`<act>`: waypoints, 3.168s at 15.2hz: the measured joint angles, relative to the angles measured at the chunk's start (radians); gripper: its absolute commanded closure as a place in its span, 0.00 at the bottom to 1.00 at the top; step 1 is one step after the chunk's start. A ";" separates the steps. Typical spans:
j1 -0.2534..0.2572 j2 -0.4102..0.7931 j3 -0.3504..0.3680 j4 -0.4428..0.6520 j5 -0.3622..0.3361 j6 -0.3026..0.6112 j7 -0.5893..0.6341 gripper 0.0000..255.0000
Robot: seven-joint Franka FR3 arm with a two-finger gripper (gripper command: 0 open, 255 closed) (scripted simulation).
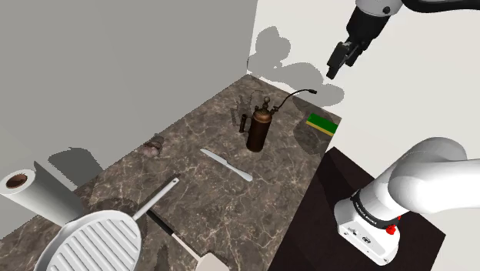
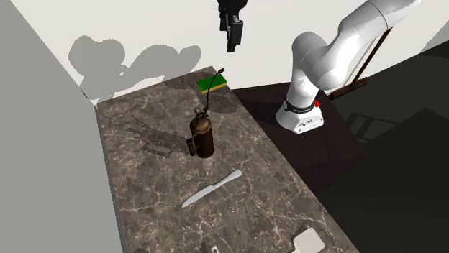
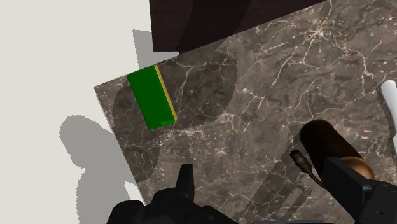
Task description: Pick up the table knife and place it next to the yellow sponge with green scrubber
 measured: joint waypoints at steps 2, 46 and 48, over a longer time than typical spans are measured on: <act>0.004 0.007 0.005 -0.004 0.005 0.009 0.005 0.00; 0.251 1.011 0.291 -0.004 -0.067 0.919 0.413 0.00; 0.252 1.013 0.290 -0.003 -0.068 0.920 0.414 0.00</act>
